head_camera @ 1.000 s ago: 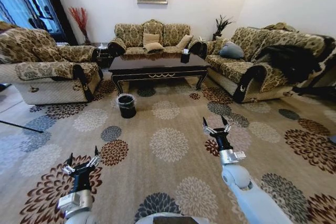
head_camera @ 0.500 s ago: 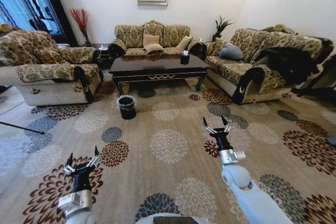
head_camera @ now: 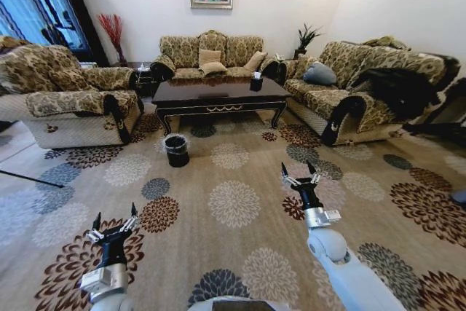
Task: Move to the front of the table and pick up the trash from the floor, then place it into the trash bin.
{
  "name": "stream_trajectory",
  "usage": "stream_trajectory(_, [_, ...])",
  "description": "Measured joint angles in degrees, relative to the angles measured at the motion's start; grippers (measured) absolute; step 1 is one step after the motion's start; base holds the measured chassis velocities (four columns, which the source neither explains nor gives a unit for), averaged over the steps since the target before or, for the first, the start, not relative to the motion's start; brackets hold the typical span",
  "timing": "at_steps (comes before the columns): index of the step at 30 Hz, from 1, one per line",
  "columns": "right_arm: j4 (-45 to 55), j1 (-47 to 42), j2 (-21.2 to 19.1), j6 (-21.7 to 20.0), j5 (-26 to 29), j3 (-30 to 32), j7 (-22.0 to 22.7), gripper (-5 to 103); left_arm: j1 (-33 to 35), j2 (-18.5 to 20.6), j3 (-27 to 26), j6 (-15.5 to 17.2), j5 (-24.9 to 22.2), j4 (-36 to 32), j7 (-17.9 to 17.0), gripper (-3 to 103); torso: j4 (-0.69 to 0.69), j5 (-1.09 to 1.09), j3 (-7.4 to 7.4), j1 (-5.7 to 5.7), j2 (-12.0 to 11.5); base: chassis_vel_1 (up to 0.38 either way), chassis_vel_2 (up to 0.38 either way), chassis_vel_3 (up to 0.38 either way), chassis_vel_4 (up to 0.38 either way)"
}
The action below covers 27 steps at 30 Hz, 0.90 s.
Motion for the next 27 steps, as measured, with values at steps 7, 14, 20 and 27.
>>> stream_trajectory(7, [0.0, 0.0, 0.0, 0.0, 0.0, 0.0, 0.0, 100, 0.0, 0.0, 0.0, 0.0, 0.0, 0.0, 0.0, 100, 0.0, 0.0, 0.98, 0.75, 1.72, 0.0, 0.0, 0.0, 0.0])
stream_trajectory(14, [0.0, 0.0, 0.0, 0.0, 0.0, 0.0, 0.0, 100, 0.0, 0.0, 0.0, 0.0, 0.0, 0.0, 0.0, 100, 0.0, 0.0, 1.9, 1.5, 3.4, 0.0, 0.0, 0.0, 0.0])
stream_trajectory(20, [0.0, 0.0, 0.0, 0.0, 0.0, 0.0, 0.0, 100, 0.0, 0.0, 0.0, 0.0, 0.0, 0.0, 0.0, 100, 0.0, 0.0, 2.82, 2.21, 5.03, 0.0, 0.0, 0.0, 0.0])
stream_trajectory(27, [0.0, 0.0, 0.0, 0.0, 0.0, 0.0, 0.0, 100, 0.0, 0.0, 0.0, 0.0, 0.0, 0.0, 0.0, 100, 0.0, 0.0, 3.85, 2.97, 6.82, 0.0, 0.0, 0.0, 0.0])
